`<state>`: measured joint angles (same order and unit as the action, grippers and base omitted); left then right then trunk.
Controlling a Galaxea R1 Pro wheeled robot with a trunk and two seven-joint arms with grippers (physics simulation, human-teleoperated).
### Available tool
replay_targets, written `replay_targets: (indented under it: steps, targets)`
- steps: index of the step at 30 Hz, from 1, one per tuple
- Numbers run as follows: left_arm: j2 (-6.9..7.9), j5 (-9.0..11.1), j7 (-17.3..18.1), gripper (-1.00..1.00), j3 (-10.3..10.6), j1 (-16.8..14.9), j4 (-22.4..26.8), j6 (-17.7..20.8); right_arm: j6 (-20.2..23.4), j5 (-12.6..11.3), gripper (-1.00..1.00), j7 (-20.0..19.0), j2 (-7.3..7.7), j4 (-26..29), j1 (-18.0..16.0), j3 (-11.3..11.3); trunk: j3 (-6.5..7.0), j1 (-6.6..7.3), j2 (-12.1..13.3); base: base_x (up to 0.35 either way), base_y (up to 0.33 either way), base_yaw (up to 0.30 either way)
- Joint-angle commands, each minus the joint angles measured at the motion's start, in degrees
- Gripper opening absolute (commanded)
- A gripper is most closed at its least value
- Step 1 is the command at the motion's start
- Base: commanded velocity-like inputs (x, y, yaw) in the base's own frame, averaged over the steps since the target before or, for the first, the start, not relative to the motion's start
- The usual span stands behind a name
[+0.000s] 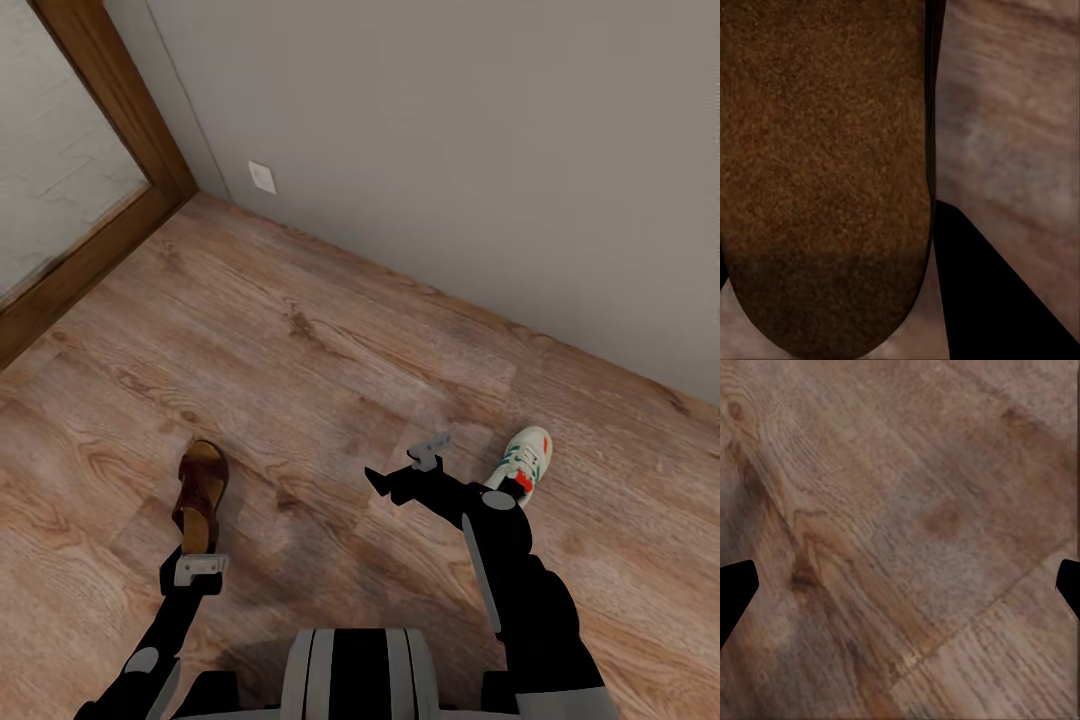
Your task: Pick up the two gym shoes and the two sandals from the corridor floor and place them onto the hallstand (shoe rack) in the corridor, making sure they are on the rack and not on the floor. Arrange them so the two gym shoes are next to each other and the two sandals are next to each other.
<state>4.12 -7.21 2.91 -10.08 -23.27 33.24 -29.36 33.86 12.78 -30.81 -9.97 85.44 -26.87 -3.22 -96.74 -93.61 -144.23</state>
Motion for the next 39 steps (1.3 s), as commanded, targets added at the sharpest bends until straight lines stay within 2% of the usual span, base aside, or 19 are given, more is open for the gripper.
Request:
replay_targets:
  steps: [1,21,22,23,28,35,39]
  targets:
    - [-0.02,-0.8,0.3,-1.0,-0.5,0.0,0.0,-0.2,0.2,0.6,1.0,-0.5,-0.03,0.1,0.0,0.1,0.2,0.03,0.0,0.0,0.0,0.0]
    - [0.03,-0.9,0.4,-1.0,-0.3,0.0,-0.7,0.7,-0.3,0.7,1.0,-0.5,-0.03,-0.1,0.0,0.1,4.87,0.55,0.3,0.0,0.0,0.0]
    - [-0.01,-0.8,0.4,-1.0,-0.3,0.0,-1.0,0.7,-5.2,0.8,1.0,-0.3,-0.03,-0.1,0.1,0.1,5.18,0.57,0.3,0.0,0.0,0.0]
    - [0.0,-0.7,0.4,-1.0,-0.3,0.0,-1.0,0.7,-6.7,0.8,1.0,-0.3,-0.03,-0.1,0.1,0.1,5.49,0.6,0.3,0.0,0.0,0.0]
    - [0.01,-0.6,0.4,-1.0,-0.3,0.0,-1.0,0.7,-10.8,1.0,1.0,-0.2,-0.03,-0.1,0.8,0.3,7.05,0.73,0.4,0.0,0.0,0.0]
    - [0.01,-0.5,0.4,-1.0,-0.3,0.1,-1.1,0.8,-12.4,1.1,1.0,-0.3,2.08,-0.2,3.8,0.9,9.23,0.91,0.5,0.0,0.0,0.0]
    - [0.01,-0.5,0.4,-1.0,-0.3,0.2,-1.1,0.9,-12.6,1.0,1.0,-0.2,3.92,-0.1,5.7,1.0,10.48,1.01,0.5,0.0,0.0,0.0]
